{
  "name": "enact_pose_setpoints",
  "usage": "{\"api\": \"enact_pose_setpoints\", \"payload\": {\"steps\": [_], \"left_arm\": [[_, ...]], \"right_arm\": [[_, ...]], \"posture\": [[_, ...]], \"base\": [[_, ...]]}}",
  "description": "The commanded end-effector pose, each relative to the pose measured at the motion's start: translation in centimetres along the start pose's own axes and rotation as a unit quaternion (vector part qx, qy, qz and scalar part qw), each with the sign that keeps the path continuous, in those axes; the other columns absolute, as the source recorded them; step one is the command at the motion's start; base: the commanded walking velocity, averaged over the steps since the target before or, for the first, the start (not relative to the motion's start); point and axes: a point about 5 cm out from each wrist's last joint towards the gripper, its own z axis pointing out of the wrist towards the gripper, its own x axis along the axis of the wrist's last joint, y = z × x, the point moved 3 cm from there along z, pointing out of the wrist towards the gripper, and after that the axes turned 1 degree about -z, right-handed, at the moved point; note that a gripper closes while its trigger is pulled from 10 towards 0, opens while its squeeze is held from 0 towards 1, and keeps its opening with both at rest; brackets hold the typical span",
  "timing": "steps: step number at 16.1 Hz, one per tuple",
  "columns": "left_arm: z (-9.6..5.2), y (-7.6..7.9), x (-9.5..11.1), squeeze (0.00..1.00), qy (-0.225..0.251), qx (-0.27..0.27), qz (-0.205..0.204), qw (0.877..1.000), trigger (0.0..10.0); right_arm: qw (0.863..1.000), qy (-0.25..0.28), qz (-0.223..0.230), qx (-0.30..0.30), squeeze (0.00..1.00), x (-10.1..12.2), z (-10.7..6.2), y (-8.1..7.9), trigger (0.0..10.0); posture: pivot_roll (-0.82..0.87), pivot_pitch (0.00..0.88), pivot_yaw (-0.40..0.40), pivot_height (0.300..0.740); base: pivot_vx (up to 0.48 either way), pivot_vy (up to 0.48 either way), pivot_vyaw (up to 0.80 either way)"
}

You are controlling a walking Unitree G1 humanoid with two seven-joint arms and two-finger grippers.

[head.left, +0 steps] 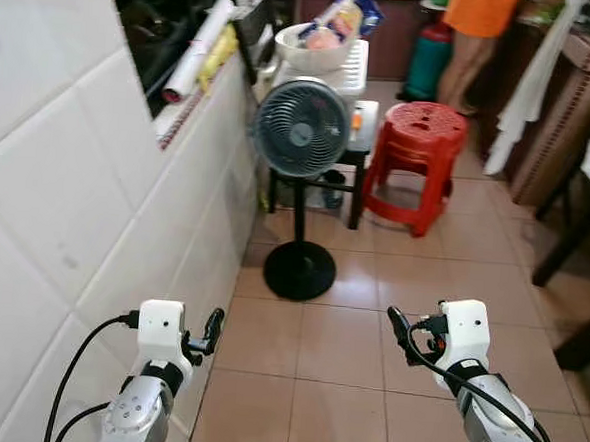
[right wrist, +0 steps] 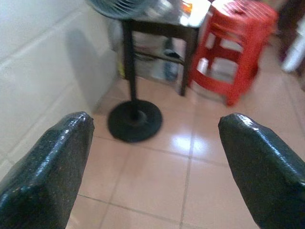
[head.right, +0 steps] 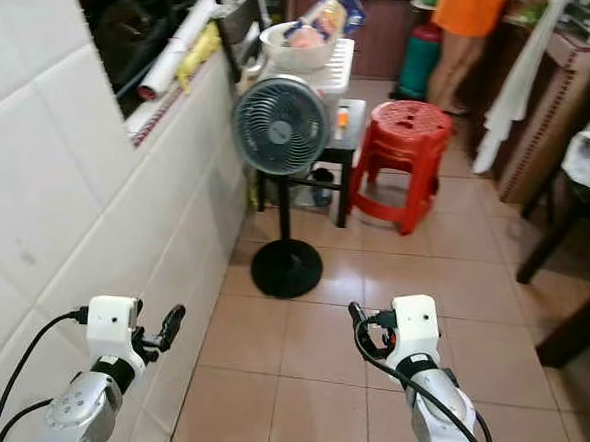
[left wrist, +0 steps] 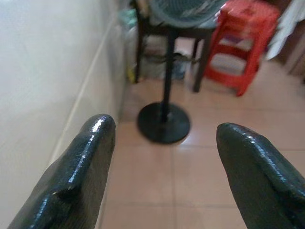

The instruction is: Setting the table

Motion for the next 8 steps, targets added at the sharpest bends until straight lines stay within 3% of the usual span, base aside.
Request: {"api": "enact_pose_setpoints", "payload": {"steps": [1,8], "left_arm": [[0.17,-0.27,0.94,0.0,0.012,0.005,-0.008,1.0,10.0],[0.35,-0.29,1.8,0.0,0.029,0.007,-0.003,1.0,10.0]], "right_arm": [[1.0,0.005,-0.002,-0.002,0.0,0.8,0.16,-0.12,10.0],[1.0,0.01,-0.004,0.008,0.0,1.53,0.66,-1.03,10.0]], "posture": [[-0.08,0.0,0.069,0.74],[-0.07,0.0,0.061,0.74]], "base": [[0.0,0.0,-0.77],[0.0,0.0,-0.77]]}}
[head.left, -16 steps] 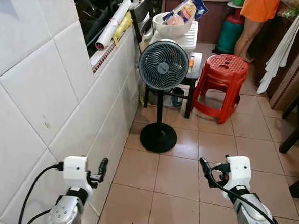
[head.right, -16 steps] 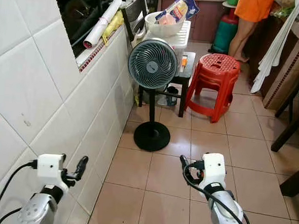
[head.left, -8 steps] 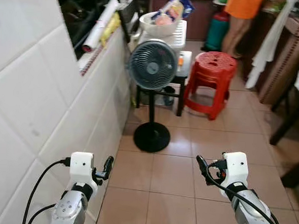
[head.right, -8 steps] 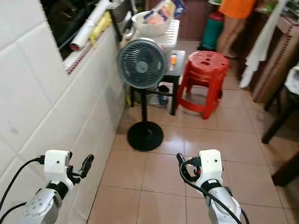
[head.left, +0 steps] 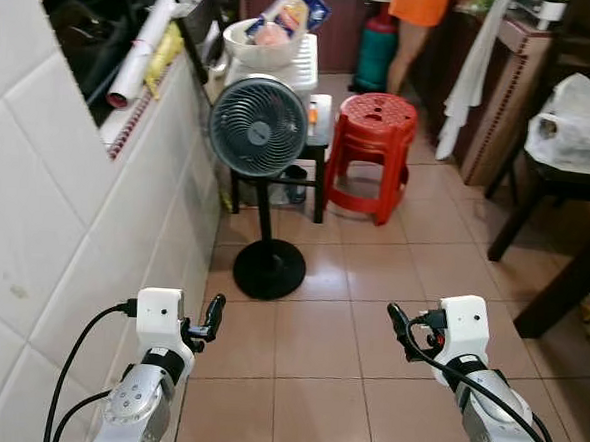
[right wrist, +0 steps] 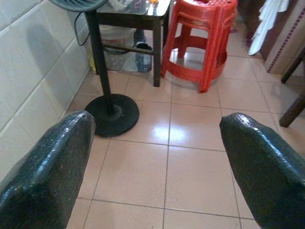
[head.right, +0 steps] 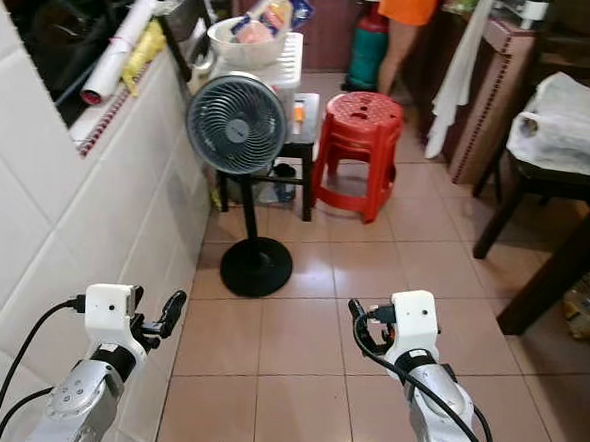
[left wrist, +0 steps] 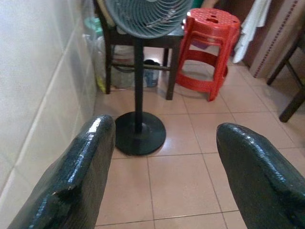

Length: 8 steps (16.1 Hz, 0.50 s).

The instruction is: Setting the table

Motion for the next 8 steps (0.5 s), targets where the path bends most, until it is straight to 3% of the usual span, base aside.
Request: {"api": "enact_pose_setpoints", "payload": {"steps": [1,8], "left_arm": [[0.0,-0.5,0.9,0.0,0.014,0.009,0.003,1.0,10.0],[0.5,0.1,1.1,0.0,0.013,-0.011,0.001,1.0,10.0]], "right_arm": [[1.0,0.01,-0.004,0.011,0.0,0.9,0.4,-0.8,10.0],[1.0,0.021,-0.005,0.02,0.0,2.0,0.9,-1.3,10.0]], "posture": [[-0.07,0.0,0.061,0.74],[-0.06,0.0,0.054,0.74]], "base": [[0.0,0.0,-0.77],[0.0,0.0,-0.77]]}}
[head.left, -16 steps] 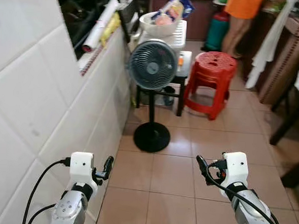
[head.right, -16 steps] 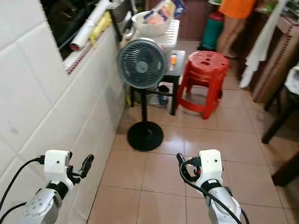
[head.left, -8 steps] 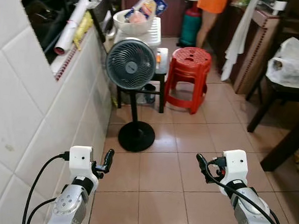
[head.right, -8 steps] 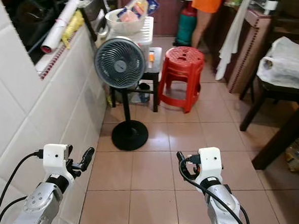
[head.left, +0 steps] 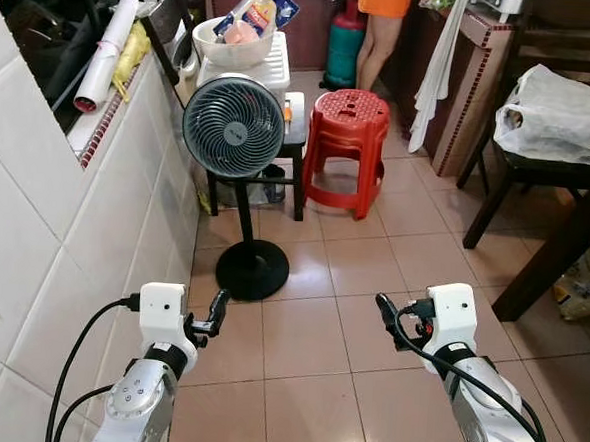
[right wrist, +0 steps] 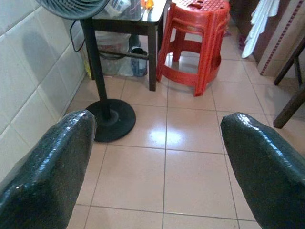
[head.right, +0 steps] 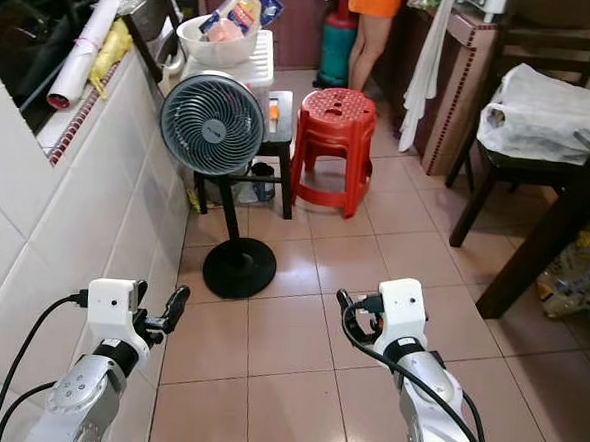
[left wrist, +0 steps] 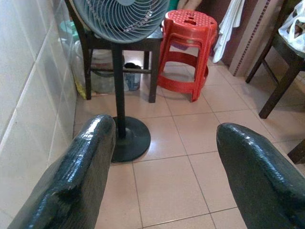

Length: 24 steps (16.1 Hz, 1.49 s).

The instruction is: Setting the table

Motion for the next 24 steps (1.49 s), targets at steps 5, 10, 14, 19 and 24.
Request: {"api": "enact_pose_setpoints", "payload": {"steps": [5,10,14,19,24], "left_arm": [[0.59,-0.53,0.75,0.0,0.007,-0.003,0.005,1.0,10.0],[0.76,-0.53,0.57,0.0,0.0,-0.006,0.003,1.0,10.0],[0.72,-0.6,0.37,0.0,-0.004,-0.007,0.003,1.0,10.0],[0.76,-0.48,0.23,0.0,-0.007,-0.009,0.005,1.0,10.0],[0.97,-1.32,0.83,0.0,0.014,0.025,-0.035,0.999,10.0]], "right_arm": [[1.0,0.015,0.004,-0.004,0.0,0.95,0.11,-0.27,10.0],[1.0,0.015,0.007,-0.009,0.0,1.08,0.12,-0.26,10.0],[1.0,0.016,0.008,-0.01,0.0,1.22,0.21,-0.37,10.0],[1.0,0.017,0.006,-0.011,0.0,1.37,0.18,-0.28,10.0],[1.0,0.021,0.008,-0.005,0.0,1.57,0.37,-0.54,10.0]], "posture": [[-0.08,0.0,0.062,0.74],[-0.08,0.0,0.065,0.74],[-0.08,0.0,0.067,0.74],[-0.08,0.0,0.062,0.74],[-0.08,0.0,0.056,0.74]], "base": [[0.0,-0.152,-0.45],[0.0,-0.311,0.0],[0.0,-0.316,0.0],[0.0,-0.305,0.0],[0.0,0.0,0.0]]}}
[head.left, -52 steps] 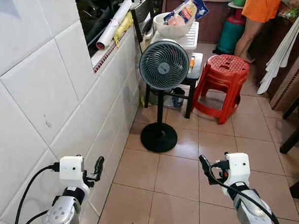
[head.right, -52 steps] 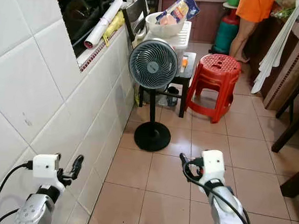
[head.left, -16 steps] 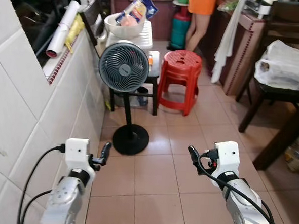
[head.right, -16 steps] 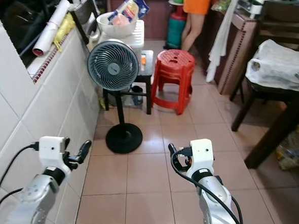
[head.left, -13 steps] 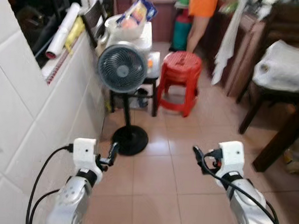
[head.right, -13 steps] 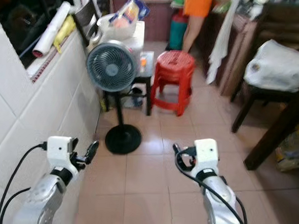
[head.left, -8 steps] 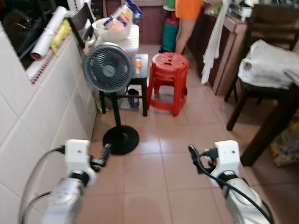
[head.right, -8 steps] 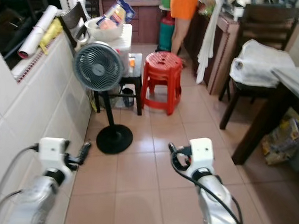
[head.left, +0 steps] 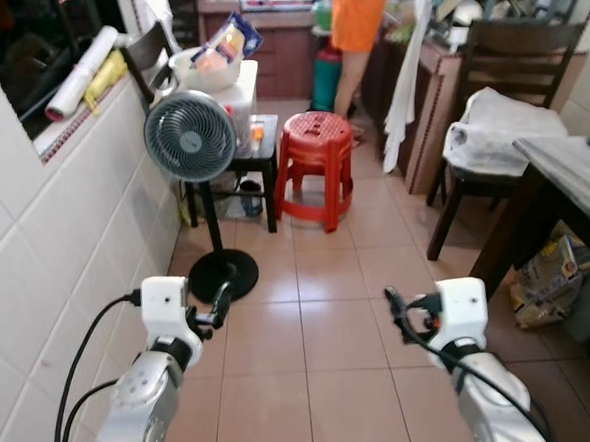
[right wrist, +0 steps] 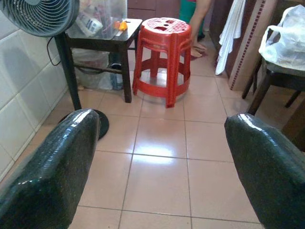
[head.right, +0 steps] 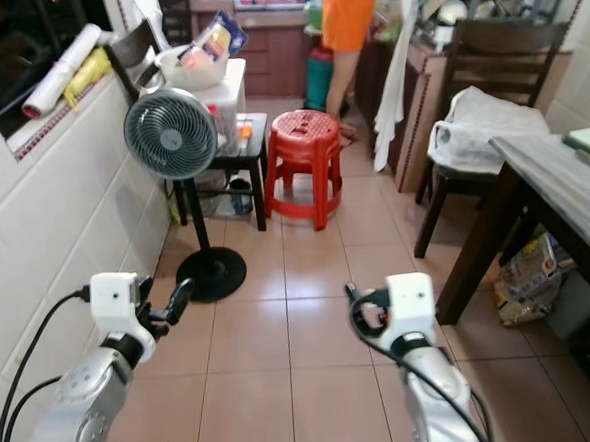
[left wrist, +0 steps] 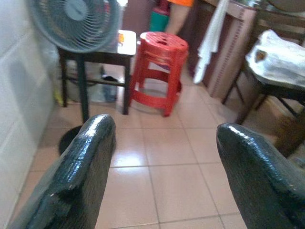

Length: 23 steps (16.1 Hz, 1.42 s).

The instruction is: Setting the table

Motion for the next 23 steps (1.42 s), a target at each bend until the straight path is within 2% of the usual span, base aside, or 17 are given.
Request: {"api": "enact_pose_setpoints", "payload": {"steps": [1,7,13,18,23], "left_arm": [[0.0,-1.5,0.6,0.0,0.006,0.027,0.008,1.0,10.0],[0.6,-2.2,1.5,0.0,0.017,0.041,0.011,0.999,10.0],[0.2,-3.1,1.3,0.0,0.009,0.042,0.027,0.999,10.0],[0.5,-2.2,1.1,0.0,0.007,0.024,0.022,0.999,10.0],[0.6,-2.3,1.1,0.0,0.008,0.028,0.025,0.999,10.0]], "right_arm": [[1.0,0.011,0.004,0.015,0.0,0.7,0.5,-1.0,10.0],[1.0,-0.002,0.012,0.016,0.0,0.7,1.3,-1.4,10.0],[1.0,0.0,0.009,0.009,0.0,0.9,1.5,-1.1,10.0],[1.0,-0.004,0.016,0.004,0.0,0.7,1.4,-1.1,10.0],[1.0,-0.008,0.022,0.003,0.0,0.5,1.5,-1.1,10.0]], "posture": [[-0.08,0.0,0.055,0.74],[-0.07,0.0,0.059,0.74],[-0.08,0.0,0.066,0.74],[-0.08,0.0,0.072,0.74],[-0.08,0.0,0.073,0.74]], "base": [[0.0,0.0,0.0],[0.0,0.0,-0.61],[0.0,0.0,-0.75],[0.0,0.0,-0.77],[0.0,0.0,-0.78]]}}
